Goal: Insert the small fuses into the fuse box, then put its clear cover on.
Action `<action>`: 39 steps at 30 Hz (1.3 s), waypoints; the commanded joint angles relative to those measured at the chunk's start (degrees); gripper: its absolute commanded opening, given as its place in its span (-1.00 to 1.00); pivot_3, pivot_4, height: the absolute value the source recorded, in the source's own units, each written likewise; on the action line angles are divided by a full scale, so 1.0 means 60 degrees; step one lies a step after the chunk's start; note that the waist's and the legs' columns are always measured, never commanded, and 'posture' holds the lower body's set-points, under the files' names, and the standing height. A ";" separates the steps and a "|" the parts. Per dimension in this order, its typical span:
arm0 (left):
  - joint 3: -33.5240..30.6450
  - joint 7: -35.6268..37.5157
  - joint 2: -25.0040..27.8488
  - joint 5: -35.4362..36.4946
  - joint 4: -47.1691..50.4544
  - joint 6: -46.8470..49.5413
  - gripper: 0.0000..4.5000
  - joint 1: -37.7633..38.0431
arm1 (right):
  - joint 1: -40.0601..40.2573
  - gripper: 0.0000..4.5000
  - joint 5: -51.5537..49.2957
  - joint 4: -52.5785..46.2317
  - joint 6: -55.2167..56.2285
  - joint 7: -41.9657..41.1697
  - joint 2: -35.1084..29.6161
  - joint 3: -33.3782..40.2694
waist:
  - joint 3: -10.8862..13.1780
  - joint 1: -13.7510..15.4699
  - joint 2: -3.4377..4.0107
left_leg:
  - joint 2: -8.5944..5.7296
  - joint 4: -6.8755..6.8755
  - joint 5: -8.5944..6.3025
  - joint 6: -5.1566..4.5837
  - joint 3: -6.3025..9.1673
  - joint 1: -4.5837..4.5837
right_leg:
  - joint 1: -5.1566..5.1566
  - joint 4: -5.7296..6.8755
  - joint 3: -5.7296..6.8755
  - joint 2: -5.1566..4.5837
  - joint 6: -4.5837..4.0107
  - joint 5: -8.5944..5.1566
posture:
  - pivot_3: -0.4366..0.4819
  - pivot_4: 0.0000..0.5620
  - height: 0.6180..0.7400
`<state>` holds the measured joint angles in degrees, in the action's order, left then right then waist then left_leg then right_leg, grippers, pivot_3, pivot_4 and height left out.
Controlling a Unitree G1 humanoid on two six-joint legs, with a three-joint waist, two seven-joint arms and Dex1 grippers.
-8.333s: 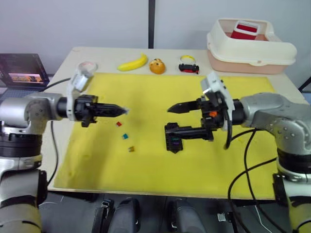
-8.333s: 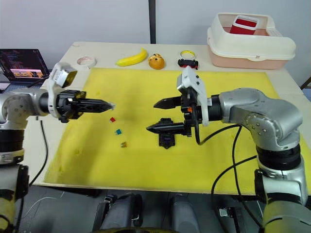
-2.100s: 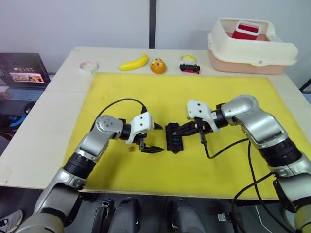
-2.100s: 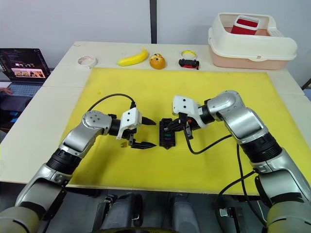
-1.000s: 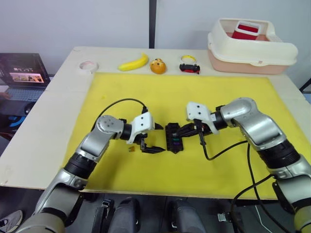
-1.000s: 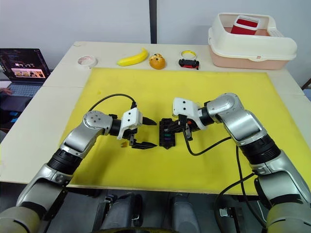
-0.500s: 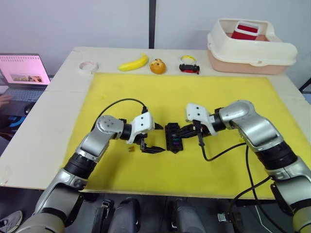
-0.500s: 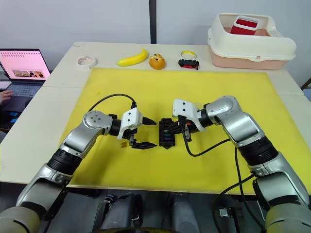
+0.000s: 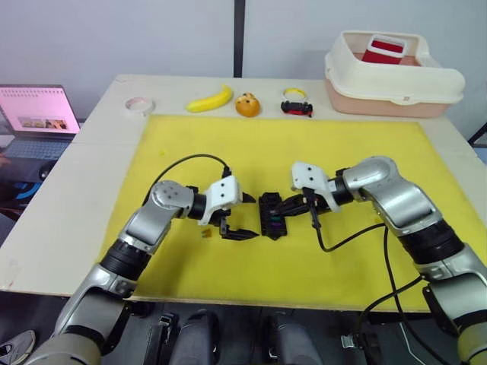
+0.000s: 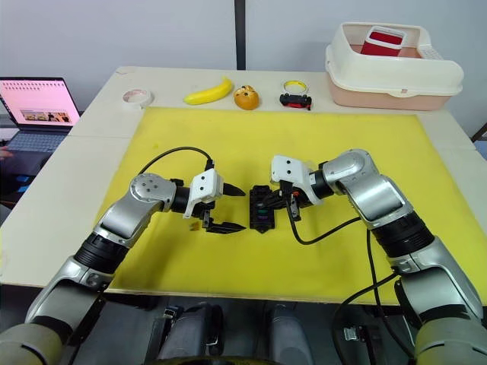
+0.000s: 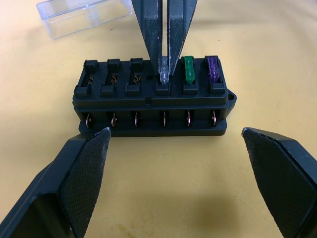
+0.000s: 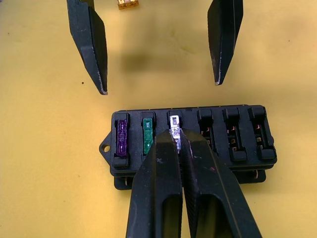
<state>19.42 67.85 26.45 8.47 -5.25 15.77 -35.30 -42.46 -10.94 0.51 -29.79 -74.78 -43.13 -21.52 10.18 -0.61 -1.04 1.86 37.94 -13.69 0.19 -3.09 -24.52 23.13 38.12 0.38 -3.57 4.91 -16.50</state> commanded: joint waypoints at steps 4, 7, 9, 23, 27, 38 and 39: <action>-0.0051 -0.0042 0.0004 0.0032 0.0362 -0.0057 0.99 -0.0040 | -0.0091 -1.00 0.0234 0.0170 -0.0080 0.0058 0.0081 0.0015 | 0.0000 -0.0002 0.0000 | 0.0000 0.0000 0.0000 0.0000 0.0001 0.0001 | 0.0000 0.0000 0.0000 0.0001 0.0000 0.0000 | -0.05 -0.47 1.00; -0.0049 -0.0054 0.0004 0.0046 0.0383 -0.0040 0.99 -0.0026 | -0.0095 -1.00 0.0237 0.0157 -0.0085 0.0062 0.0088 0.0020 | 0.0000 -0.0002 0.0000 | 0.0000 0.0000 0.0000 0.0000 0.0001 0.0001 | 0.0000 0.0000 0.0000 0.0001 0.0000 0.0000 | -0.05 -0.47 1.00; -0.0049 -0.0056 0.0001 0.0050 0.0370 -0.0044 1.00 -0.0027 | -0.0110 -0.69 0.0289 0.0192 -0.0033 0.0118 0.0112 0.0013 | 0.0000 -0.0002 0.0000 | 0.0000 0.0000 0.0000 0.0000 0.0001 0.0001 | 0.0000 0.0000 0.0000 0.0001 0.0000 0.0000 | -0.05 -0.47 1.00; -0.0036 -0.0062 0.0000 0.0050 0.0394 -0.0031 1.00 0.0018 | -0.0314 -0.58 0.0190 0.0208 -0.0029 0.0096 0.0242 0.0256 | 0.0000 -0.0003 0.0000 | 0.0001 0.0000 0.0000 0.0000 0.0000 0.0001 | 0.0000 0.0000 0.0000 0.0000 0.0000 0.0000 | -0.05 -0.47 1.00; -0.0035 -0.0063 -0.0025 0.0047 0.0356 -0.0046 1.00 -0.0014 | -0.0477 -0.58 -0.0120 0.0049 -0.0428 -0.0121 0.0202 0.0424 | 0.0000 0.0002 0.0001 | 0.0001 0.0000 0.0000 0.0000 -0.0001 0.0000 | 0.0001 0.0000 -0.0001 -0.0001 0.0000 0.0000 | -0.05 -0.47 1.00; -0.0043 -0.0037 -0.0002 0.0018 0.0300 -0.0105 1.00 -0.0046 | -0.0646 -0.58 -0.0892 0.0058 -0.1121 -0.0019 0.0358 0.1201 | 0.0001 0.0002 0.0001 | 0.0001 -0.0001 -0.0001 -0.0001 -0.0001 -0.0002 | 0.0004 0.0000 -0.0001 -0.0003 0.0000 0.0000 | -0.05 -0.47 1.00; -0.0046 -0.0038 0.0006 0.0018 0.0309 -0.0105 1.00 -0.0039 | -0.0593 -0.83 -0.0925 0.0038 -0.1111 0.0008 0.0370 0.1246 | 0.0001 -0.0001 0.0001 | 0.0001 -0.0001 -0.0001 -0.0001 -0.0001 -0.0002 | 0.0004 0.0000 -0.0001 -0.0003 0.0000 0.0000 | -0.05 -0.47 1.00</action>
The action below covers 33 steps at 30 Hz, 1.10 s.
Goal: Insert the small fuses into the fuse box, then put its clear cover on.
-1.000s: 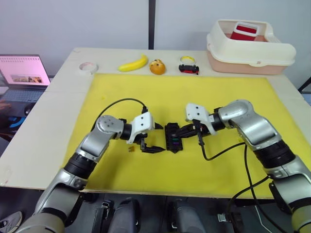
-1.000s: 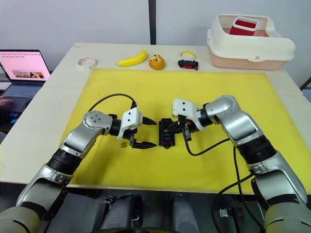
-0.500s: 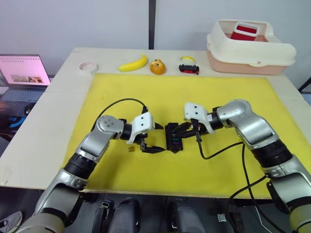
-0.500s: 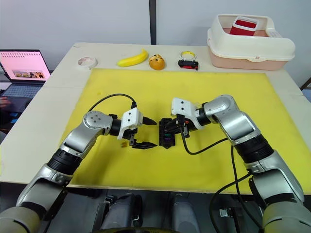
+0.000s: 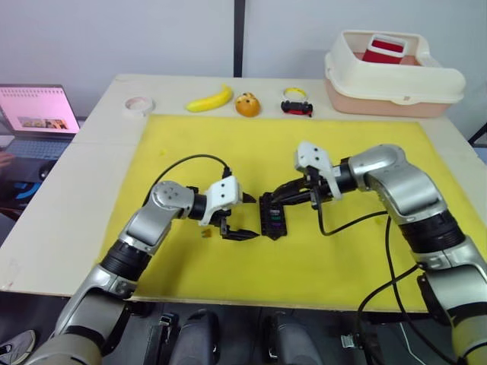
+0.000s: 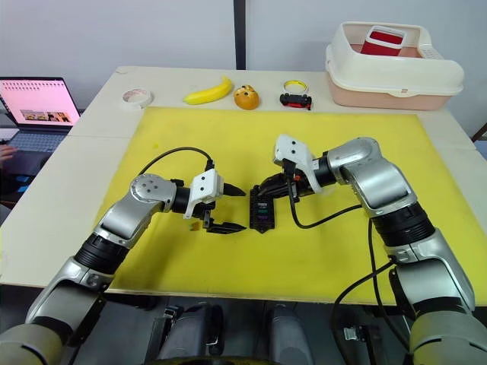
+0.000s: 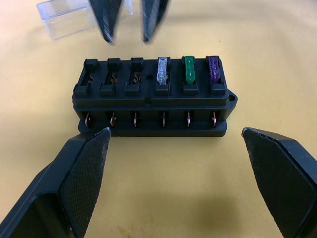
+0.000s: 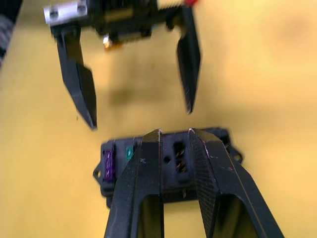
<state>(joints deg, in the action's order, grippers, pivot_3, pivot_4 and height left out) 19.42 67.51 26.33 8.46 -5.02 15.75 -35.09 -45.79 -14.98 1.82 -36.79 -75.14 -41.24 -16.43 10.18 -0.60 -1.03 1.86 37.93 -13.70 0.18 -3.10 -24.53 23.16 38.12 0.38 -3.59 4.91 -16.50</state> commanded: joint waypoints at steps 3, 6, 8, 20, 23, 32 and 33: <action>-0.0055 0.0003 0.0032 0.0029 0.0312 -0.0077 1.00 -0.0046 | 0.0228 -0.98 -0.0390 -0.0294 0.0115 0.0166 0.0117 0.0539 | 0.0000 0.0004 0.0000 | 0.0000 -0.0001 0.0000 0.0000 0.0000 0.0000 | 0.0001 0.0000 0.0000 0.0000 0.0000 0.0000 | -0.05 -0.47 1.00; -0.0055 -0.0009 0.0032 0.0023 0.0306 -0.0096 1.00 -0.0030 | 0.0463 -0.98 -0.0526 -0.0395 0.0190 0.0285 0.0236 0.0646 | 0.0000 -0.0002 0.0000 | 0.0000 -0.0001 0.0000 -0.0001 -0.0001 -0.0001 | 0.0000 0.0000 0.0000 0.0000 0.0000 0.0000 | -0.05 -0.47 1.00; -0.0050 -0.0012 0.0028 0.0020 0.0290 -0.0102 1.00 -0.0032 | 0.0620 -0.98 -0.0621 -0.0487 0.0194 0.0372 0.0322 0.0706 | 0.0000 -0.0002 0.0000 | 0.0000 -0.0001 0.0000 -0.0001 0.0000 -0.0001 | 0.0001 0.0000 0.0000 0.0000 0.0000 0.0000 | -0.05 -0.47 1.00; -0.0055 0.0008 0.0058 0.0017 0.0262 -0.0055 1.00 -0.0044 | 0.1147 -0.98 -0.0684 -0.0628 0.0434 0.0517 0.0370 0.0651 | 0.0000 -0.0003 0.0000 | 0.0000 -0.0002 -0.0001 -0.0002 0.0001 -0.0001 | 0.0001 0.0000 -0.0001 0.0002 0.0000 0.0000 | -0.05 -0.47 1.00; -0.0066 -0.0007 0.0076 0.0020 0.0310 -0.0019 1.00 -0.0024 | 0.1289 -0.98 -0.0502 -0.0260 0.0801 0.0589 0.0467 0.0507 | 0.0000 -0.0003 0.0000 | 0.0000 -0.0002 -0.0001 -0.0002 -0.0001 -0.0001 | 0.0002 0.0000 -0.0001 0.0002 0.0000 0.0000 | -0.05 -0.47 1.00; -0.0117 -0.0041 0.0214 0.0038 0.0530 0.0108 1.00 0.0111 | 0.1585 -0.98 0.0166 0.0627 0.1676 0.0254 0.0286 -0.0042 | -0.0002 0.0018 0.0000 | -0.0001 -0.0001 -0.0001 -0.0002 0.0000 0.0004 | -0.0007 -0.0001 -0.0001 0.0002 0.0000 0.0000 | -0.05 -0.47 1.00; -0.0133 -0.0048 0.0229 0.0048 0.0554 0.0131 1.00 0.0117 | 0.1523 -0.98 0.0115 0.0554 0.1665 0.0252 0.0296 0.0019 | -0.0002 0.0019 0.0000 | -0.0002 0.0000 -0.0001 -0.0002 -0.0001 0.0005 | -0.0010 -0.0002 -0.0001 0.0002 0.0001 0.0000 | -0.05 -0.47 1.00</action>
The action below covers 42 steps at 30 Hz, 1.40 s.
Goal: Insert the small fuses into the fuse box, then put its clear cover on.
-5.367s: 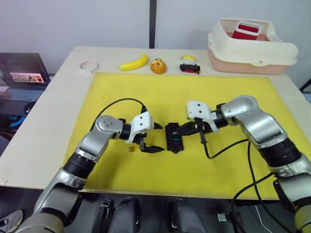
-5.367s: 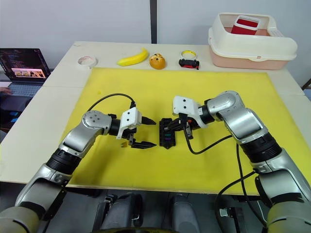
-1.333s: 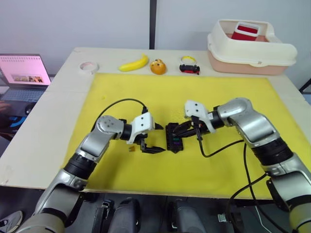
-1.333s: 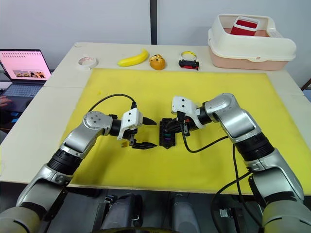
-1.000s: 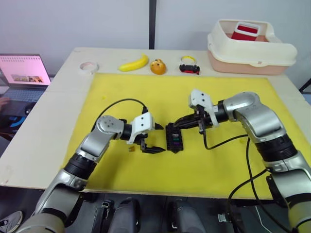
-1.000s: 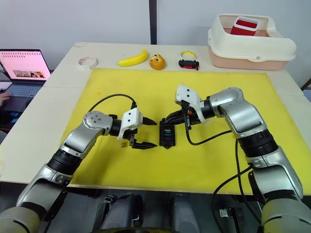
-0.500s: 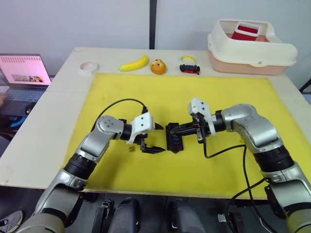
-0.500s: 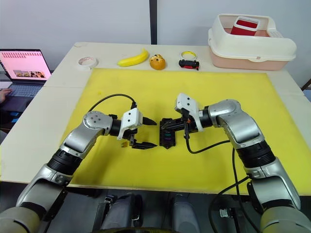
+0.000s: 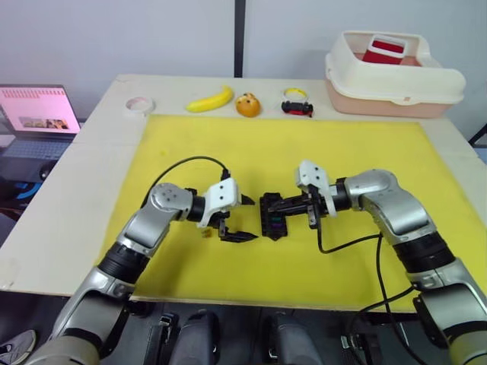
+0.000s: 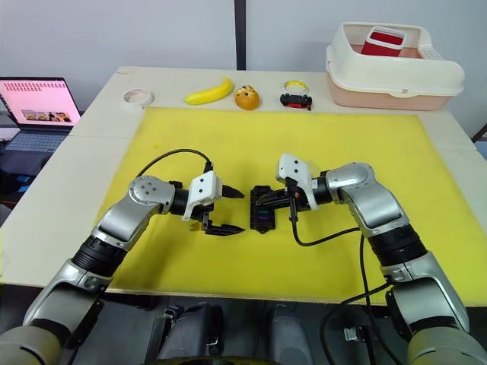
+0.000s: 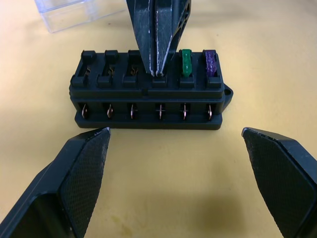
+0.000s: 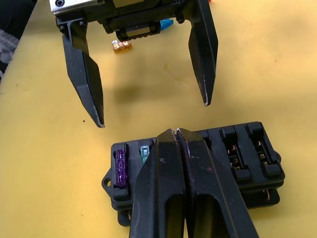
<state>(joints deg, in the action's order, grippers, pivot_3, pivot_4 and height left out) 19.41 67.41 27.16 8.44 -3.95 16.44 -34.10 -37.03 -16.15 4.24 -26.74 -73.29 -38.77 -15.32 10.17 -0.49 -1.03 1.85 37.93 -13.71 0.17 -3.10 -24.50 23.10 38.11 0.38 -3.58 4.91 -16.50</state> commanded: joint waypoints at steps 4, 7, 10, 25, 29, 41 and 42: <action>-0.0438 -0.0097 0.0130 0.0355 0.0583 0.0380 1.00 -0.0101 | -0.0586 -0.98 -0.0591 -0.0705 -0.0858 -0.0053 -0.0060 0.0556 | 0.0001 -0.0015 0.0002 | 0.0001 0.0000 0.0000 0.0000 0.0000 -0.0001 | 0.0003 0.0001 -0.0001 -0.0001 0.0000 0.0000 | -0.05 -0.47 1.00; -0.0917 -0.0020 0.0270 0.0961 0.1062 0.1035 1.00 -0.0236 | -0.1098 -0.98 -0.1329 -0.1374 -0.1760 -0.0087 -0.0219 0.1087 | 0.0003 -0.0023 0.0003 | 0.0003 0.0000 0.0000 0.0000 0.0003 -0.0007 | 0.0011 0.0003 -0.0001 -0.0001 0.0000 0.0000 | -0.05 -0.47 1.00; -0.1739 0.0182 0.0674 0.2215 0.1963 0.2440 1.00 -0.0292 | -0.1370 -0.98 -0.1744 -0.1861 -0.2243 -0.0293 -0.0704 0.1437 | 0.0004 -0.0030 0.0003 | 0.0005 -0.0004 0.0000 0.0000 0.0010 -0.0012 | 0.0017 0.0003 -0.0001 -0.0001 0.0000 0.0000 | -0.05 -0.47 1.00; -0.6514 0.1500 0.6148 0.3608 0.1793 0.3517 1.00 0.3686 | -0.0063 0.99 -0.0432 0.0627 0.0008 -0.1461 -0.4693 0.2614 | 0.0014 -0.0026 0.0015 | 0.0001 -0.0025 -0.0002 0.0003 -0.0023 -0.0004 | 0.0035 -0.0014 -0.0001 -0.0034 -0.0047 -0.0026 | -0.05 -0.47 1.00; -0.7039 0.1524 0.6364 0.3225 0.0583 0.2669 1.00 0.4437 | 0.0528 0.99 0.0053 0.1948 0.0917 -0.1471 -0.5298 0.2845 | 0.0014 -0.0037 0.0016 | -0.0003 -0.0048 -0.0002 0.0004 -0.0043 -0.0004 | 0.0051 -0.0018 -0.0004 -0.0078 -0.0052 -0.0029 | -0.05 -0.47 1.00; -0.5712 0.1348 0.5514 0.3711 0.0196 0.3203 1.00 0.3179 | -0.0127 0.99 -0.0906 0.0286 -0.0042 -0.1039 -0.3948 0.2847 | 0.0017 -0.0097 0.0035 | -0.0003 -0.0107 0.0002 0.0010 -0.0101 0.0017 | 0.0082 -0.0002 -0.0038 -0.0080 -0.0042 -0.0021 | -0.05 -0.47 1.00; -0.5484 0.1337 0.5355 0.3887 0.0376 0.3585 1.00 0.3039 | -0.0401 0.99 -0.1244 -0.0256 -0.0567 -0.0786 -0.3542 0.2805 | 0.0017 -0.0094 0.0035 | -0.0001 -0.0106 0.0003 0.0010 -0.0099 0.0015 | 0.0084 -0.0002 -0.0038 -0.0072 -0.0025 -0.0012 | -0.05 -0.47 1.00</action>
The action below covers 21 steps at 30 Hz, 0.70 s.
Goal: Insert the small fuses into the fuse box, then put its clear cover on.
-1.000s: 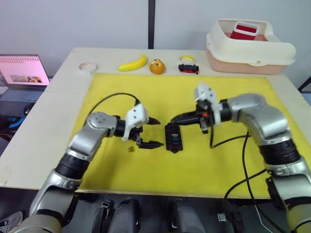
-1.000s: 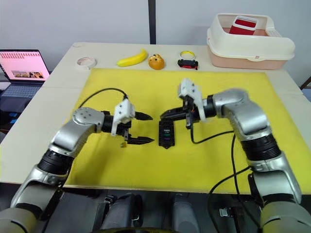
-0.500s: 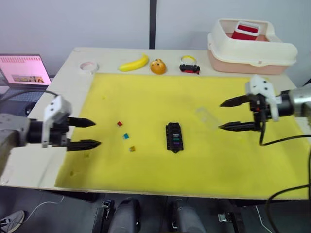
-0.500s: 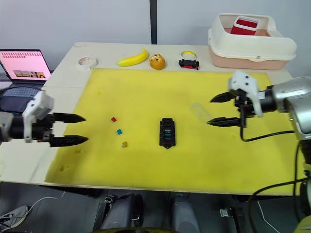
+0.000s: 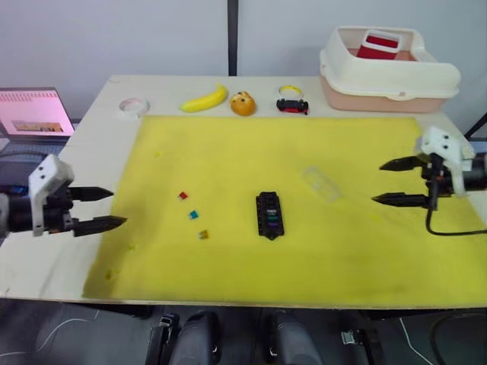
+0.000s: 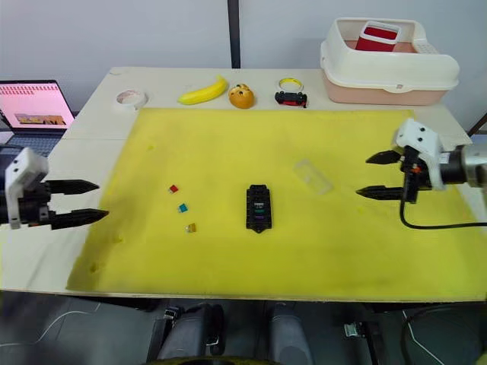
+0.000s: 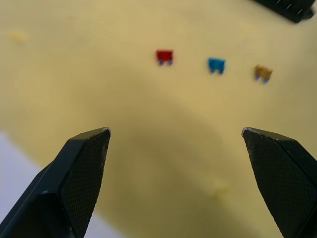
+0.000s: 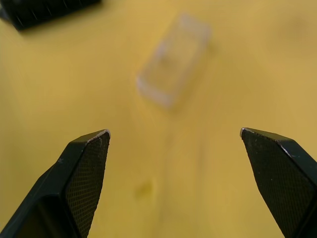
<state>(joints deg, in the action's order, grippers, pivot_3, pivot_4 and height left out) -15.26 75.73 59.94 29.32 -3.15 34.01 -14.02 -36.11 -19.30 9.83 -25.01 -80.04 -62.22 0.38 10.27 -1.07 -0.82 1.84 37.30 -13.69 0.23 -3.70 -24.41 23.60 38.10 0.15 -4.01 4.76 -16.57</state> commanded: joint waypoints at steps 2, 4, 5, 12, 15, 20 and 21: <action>0.0641 0.0126 -0.0226 0.0806 0.0785 0.1291 1.00 -0.0318 | -0.0958 0.99 -0.1303 -0.2097 -0.1810 0.0831 0.1064 0.0139 | 0.0001 -0.0012 -0.0002 | 0.0004 -0.0001 0.0000 0.0000 0.0001 -0.0003 | 0.0002 0.0000 -0.0003 0.0029 0.0009 0.0005 | -0.05 -0.47 1.00; 0.0844 0.0012 -0.0362 0.1296 0.1369 0.2062 1.00 -0.0309 | -0.1083 0.99 -0.1743 -0.2904 -0.2505 0.1126 0.1481 0.0069 | 0.0003 0.0020 -0.0007 | 0.0005 -0.0005 0.0000 0.0000 0.0010 -0.0011 | 0.0006 -0.0001 -0.0003 0.0033 0.0010 0.0005 | -0.05 -0.47 1.00; 0.0962 -0.0186 -0.0475 0.1612 0.1716 0.2627 1.00 -0.0305 | -0.1088 0.99 -0.1958 -0.3361 -0.2833 0.1291 0.1674 -0.0006 | 0.0003 0.0054 -0.0007 | 0.0005 -0.0007 0.0000 0.0000 0.0013 -0.0012 | 0.0007 -0.0002 -0.0001 0.0034 0.0009 0.0005 | -0.05 -0.47 1.00; 0.1929 -0.1424 -0.1659 0.2348 0.1930 0.4796 1.00 -0.0765 | -0.0692 0.99 -0.2134 -0.4758 -0.3476 0.2034 0.1996 -0.0475 | 0.0000 0.0083 -0.0012 | -0.0001 0.0029 0.0001 0.0001 0.0051 -0.0007 | -0.0032 -0.0003 0.0007 0.0035 0.0006 0.0003 | -0.05 -0.47 1.00; 0.2261 -0.1689 -0.2027 0.2327 0.1637 0.5145 1.00 -0.0980 | -0.0663 0.99 -0.2372 -0.4979 -0.3678 0.2103 0.1957 -0.0445 | 0.0001 0.0072 -0.0012 | -0.0001 0.0037 0.0001 0.0000 0.0052 -0.0007 | -0.0035 -0.0002 0.0011 0.0043 0.0007 0.0003 | -0.05 -0.47 1.00; 0.2410 -0.1713 -0.2229 0.2396 0.0844 0.5564 0.41 -0.1439 | -0.0543 1.00 -0.2443 -0.5276 -0.3837 0.2179 0.1881 -0.0554 | 0.0001 0.0066 -0.0012 | 0.0002 0.0028 0.0001 -0.0001 0.0064 -0.0006 | -0.0031 0.0001 0.0013 0.0057 0.0008 0.0004 | -0.05 -0.47 1.00; 0.2426 -0.1711 -0.2264 0.2463 0.0727 0.5747 0.20 -0.1559 | -0.0513 1.00 -0.2394 -0.5246 -0.3792 0.2181 0.1851 -0.0568 | 0.0001 0.0067 -0.0012 | 0.0002 0.0028 0.0001 -0.0001 0.0064 -0.0006 | -0.0032 0.0001 0.0013 0.0057 0.0008 0.0004 | -0.05 -0.47 1.00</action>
<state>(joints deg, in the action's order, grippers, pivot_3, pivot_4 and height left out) -0.36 65.65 46.38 42.59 1.75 66.96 -22.35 -39.08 -33.48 -20.43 -48.36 -67.12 -50.42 -3.71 10.28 -0.67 -0.89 1.85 37.47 -13.68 0.22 -3.31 -24.45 23.41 38.10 0.23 -3.66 4.81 -16.55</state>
